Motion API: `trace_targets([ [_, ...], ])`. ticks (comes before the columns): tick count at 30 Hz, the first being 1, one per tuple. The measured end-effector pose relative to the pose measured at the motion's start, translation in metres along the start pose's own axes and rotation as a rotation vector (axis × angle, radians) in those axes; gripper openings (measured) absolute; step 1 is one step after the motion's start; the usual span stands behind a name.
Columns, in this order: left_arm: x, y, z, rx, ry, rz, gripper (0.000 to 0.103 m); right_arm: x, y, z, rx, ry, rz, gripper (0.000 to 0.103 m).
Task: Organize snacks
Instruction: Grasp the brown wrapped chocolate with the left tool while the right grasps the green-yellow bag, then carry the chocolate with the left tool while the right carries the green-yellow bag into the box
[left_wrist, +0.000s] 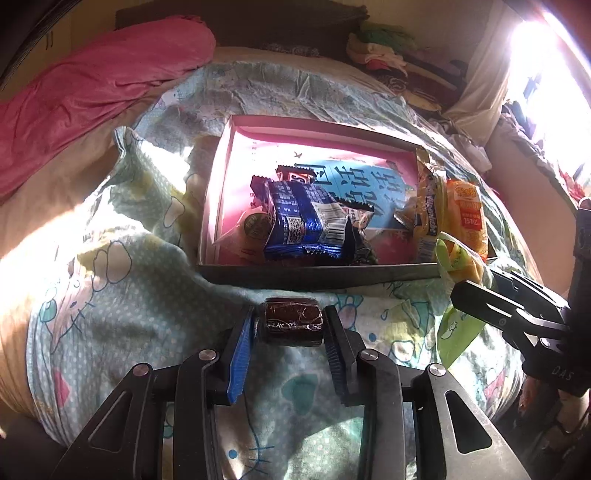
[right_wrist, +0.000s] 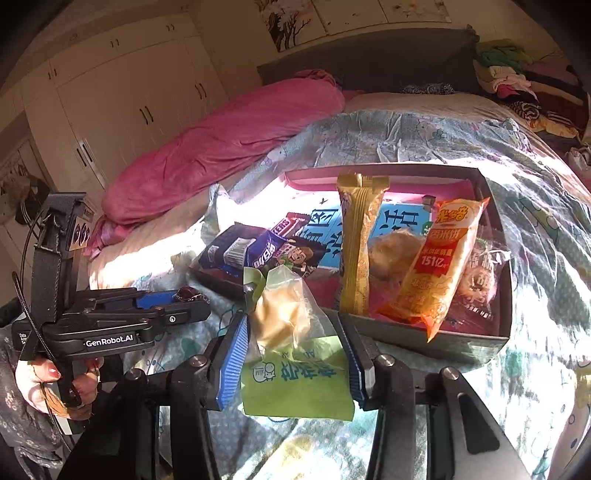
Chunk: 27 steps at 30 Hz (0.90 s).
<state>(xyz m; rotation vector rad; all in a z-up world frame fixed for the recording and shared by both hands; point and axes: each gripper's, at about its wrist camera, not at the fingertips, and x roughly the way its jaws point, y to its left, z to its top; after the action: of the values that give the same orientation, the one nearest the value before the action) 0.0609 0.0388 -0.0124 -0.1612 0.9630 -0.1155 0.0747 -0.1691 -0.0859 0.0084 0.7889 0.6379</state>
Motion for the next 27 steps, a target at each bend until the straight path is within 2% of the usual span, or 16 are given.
trace_targets([
  [3, -0.014, -0.001, 0.007, -0.009, -0.041, -0.008, 0.038, -0.015, -0.004, 0.007, 0.022, -0.066, 0.003, 0.048],
  [9, -0.029, -0.013, 0.025, 0.003, -0.098, -0.031, 0.038, -0.033, -0.017, 0.019, 0.056, -0.161, -0.047, 0.048],
  [18, -0.015, -0.039, 0.053, 0.040, -0.107, -0.041, 0.038, -0.039, -0.041, 0.031, 0.113, -0.231, -0.157, 0.048],
  [19, -0.012, -0.041, 0.054, 0.044, -0.103, -0.040, 0.038, -0.040, -0.043, 0.033, 0.119, -0.236, -0.163, 0.048],
  [20, -0.008, -0.044, 0.055, 0.049, -0.097, -0.036, 0.038, -0.040, -0.044, 0.034, 0.120, -0.241, -0.172, 0.043],
  [23, 0.005, -0.049, 0.056, 0.057, -0.080, -0.026, 0.038, -0.037, -0.045, 0.038, 0.096, -0.245, -0.203, 0.042],
  [27, 0.025, -0.054, 0.056, 0.060, -0.048, -0.018, 0.038, -0.018, -0.044, 0.038, 0.048, -0.182, -0.252, 0.042],
])
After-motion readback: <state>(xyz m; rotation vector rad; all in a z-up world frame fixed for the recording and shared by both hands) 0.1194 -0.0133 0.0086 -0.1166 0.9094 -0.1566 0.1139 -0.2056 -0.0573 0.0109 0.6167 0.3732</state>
